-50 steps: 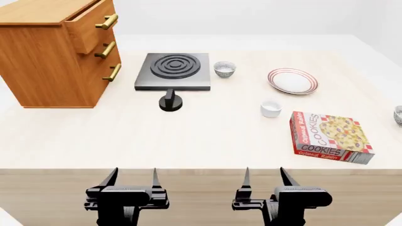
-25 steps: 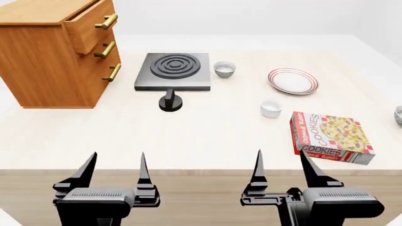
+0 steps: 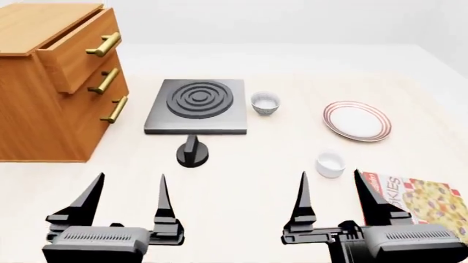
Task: Pick the akita bowl next to the cookies box and place it on the plate.
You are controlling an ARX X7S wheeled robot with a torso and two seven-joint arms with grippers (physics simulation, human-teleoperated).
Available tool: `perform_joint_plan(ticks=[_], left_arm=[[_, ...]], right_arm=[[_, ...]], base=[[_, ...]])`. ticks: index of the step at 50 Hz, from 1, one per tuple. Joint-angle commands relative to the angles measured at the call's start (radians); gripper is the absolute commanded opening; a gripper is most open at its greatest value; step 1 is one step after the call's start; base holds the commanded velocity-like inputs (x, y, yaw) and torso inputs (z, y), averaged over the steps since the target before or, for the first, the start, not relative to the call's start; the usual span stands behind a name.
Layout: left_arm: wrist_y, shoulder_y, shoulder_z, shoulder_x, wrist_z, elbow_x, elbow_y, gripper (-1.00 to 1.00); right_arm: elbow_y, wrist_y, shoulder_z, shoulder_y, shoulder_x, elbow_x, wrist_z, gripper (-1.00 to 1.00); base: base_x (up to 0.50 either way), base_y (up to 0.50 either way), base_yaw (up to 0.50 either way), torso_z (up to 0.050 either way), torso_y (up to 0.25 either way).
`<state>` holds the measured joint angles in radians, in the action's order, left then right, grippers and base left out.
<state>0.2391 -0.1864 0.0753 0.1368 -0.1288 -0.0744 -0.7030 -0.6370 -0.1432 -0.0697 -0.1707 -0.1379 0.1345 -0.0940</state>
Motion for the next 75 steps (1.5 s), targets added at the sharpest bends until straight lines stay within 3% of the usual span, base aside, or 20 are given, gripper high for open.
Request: perform_joint_plan(ticks=[1, 32, 75], left_arm=[[0.001, -0.006, 0.007, 0.013, -0.015, -0.008, -0.015, 1.00], [0.003, -0.002, 0.025, 0.040, -0.046, -0.023, -0.015, 1.00], [0.000, -0.001, 0.051, 0.072, -0.081, -0.037, -0.018, 1.00]], right_arm=[[-0.047, -0.026, -0.015, -0.011, -0.015, 0.003, -0.018, 1.00], [-0.026, 0.016, -0.030, -0.008, -0.039, 0.029, -0.037, 1.00], [-0.021, 0.027, -0.057, -0.011, -0.075, 0.046, -0.060, 1.00]], base=[[0.50, 0.00, 0.00, 0.000, 0.000], [0.42, 0.00, 0.00, 0.000, 0.000], [0.00, -0.50, 0.00, 0.000, 0.000]])
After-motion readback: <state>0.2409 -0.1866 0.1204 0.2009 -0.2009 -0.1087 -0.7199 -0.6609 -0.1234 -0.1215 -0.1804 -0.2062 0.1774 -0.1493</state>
